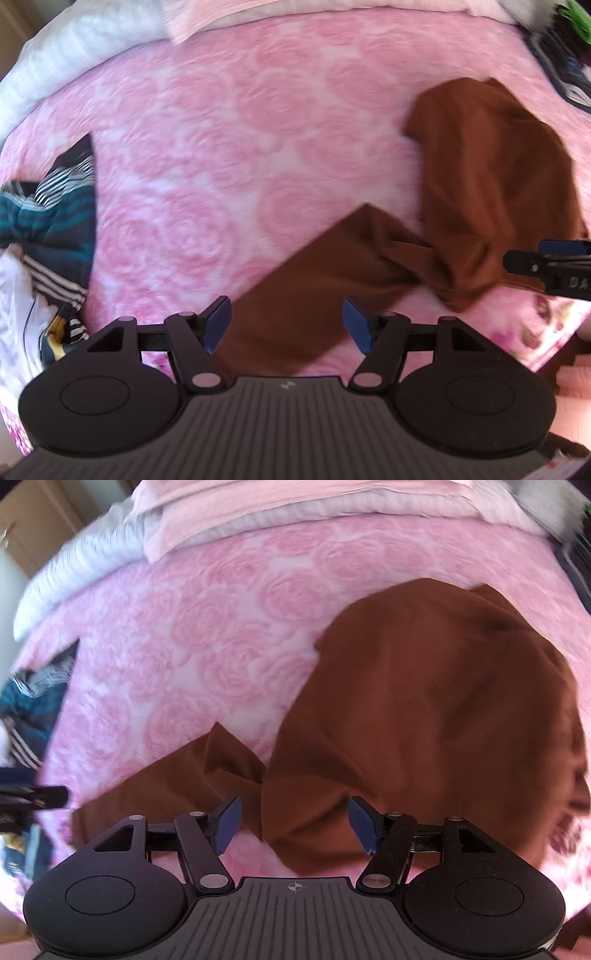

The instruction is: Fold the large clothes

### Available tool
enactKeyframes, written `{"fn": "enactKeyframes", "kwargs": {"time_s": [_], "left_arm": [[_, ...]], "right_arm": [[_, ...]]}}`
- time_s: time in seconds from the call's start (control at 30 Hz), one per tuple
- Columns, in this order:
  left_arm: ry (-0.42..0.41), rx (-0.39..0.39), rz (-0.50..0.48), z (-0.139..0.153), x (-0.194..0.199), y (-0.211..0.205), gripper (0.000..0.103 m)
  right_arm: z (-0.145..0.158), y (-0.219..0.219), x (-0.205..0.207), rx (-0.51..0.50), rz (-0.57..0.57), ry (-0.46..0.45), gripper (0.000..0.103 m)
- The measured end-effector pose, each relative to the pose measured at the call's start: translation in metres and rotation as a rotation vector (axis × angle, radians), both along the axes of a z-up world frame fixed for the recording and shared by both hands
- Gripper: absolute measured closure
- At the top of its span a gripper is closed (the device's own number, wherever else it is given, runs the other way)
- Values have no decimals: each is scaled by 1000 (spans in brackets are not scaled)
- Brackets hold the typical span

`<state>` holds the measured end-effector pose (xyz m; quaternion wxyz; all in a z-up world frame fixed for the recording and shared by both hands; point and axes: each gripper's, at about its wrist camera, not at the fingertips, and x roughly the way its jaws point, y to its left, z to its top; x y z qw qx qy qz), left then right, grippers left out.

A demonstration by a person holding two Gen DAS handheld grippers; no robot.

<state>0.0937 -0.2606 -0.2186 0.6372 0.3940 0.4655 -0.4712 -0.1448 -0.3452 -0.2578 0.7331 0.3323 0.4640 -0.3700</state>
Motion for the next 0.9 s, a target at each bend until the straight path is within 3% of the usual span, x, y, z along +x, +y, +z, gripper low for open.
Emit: {"fn": "enactKeyframes", "kwargs": {"time_s": [0.13,0.17,0.2,0.23,0.3,0.43,0.57,0.67,0.77,0.9], "left_arm": [[-23,15,29,-15,19,-6,40],[-27,14,31,-17,22,-8,40],[-29,12,32,-20,24,-12,40],[-30,10,33,-22,25,-15,40],[-27,1,19,-25,25,-24,40],[-37,-36,-63,-27,13,-49,41],[-57,-89,-186,-28,-15,-85,41],[-69,-130,-295,-33,-50,-120,42],[-60,-181,-417,-37,-97,-153,42],[-45,-265,-591,-40,-177,-195,42]], "right_arm": [[-47,9,22,-14,58,80,45],[-54,10,19,-16,74,62,57],[-57,11,13,-27,85,64,103],[-58,11,5,-29,74,91,102],[-43,9,-26,-61,12,56,102],[16,-4,-117,-196,-134,69,103],[78,-22,-236,-371,-322,224,103],[105,-41,-324,-434,-467,344,103],[121,-59,-388,-493,-527,468,103],[130,-83,-449,-492,-622,466,103]]}}
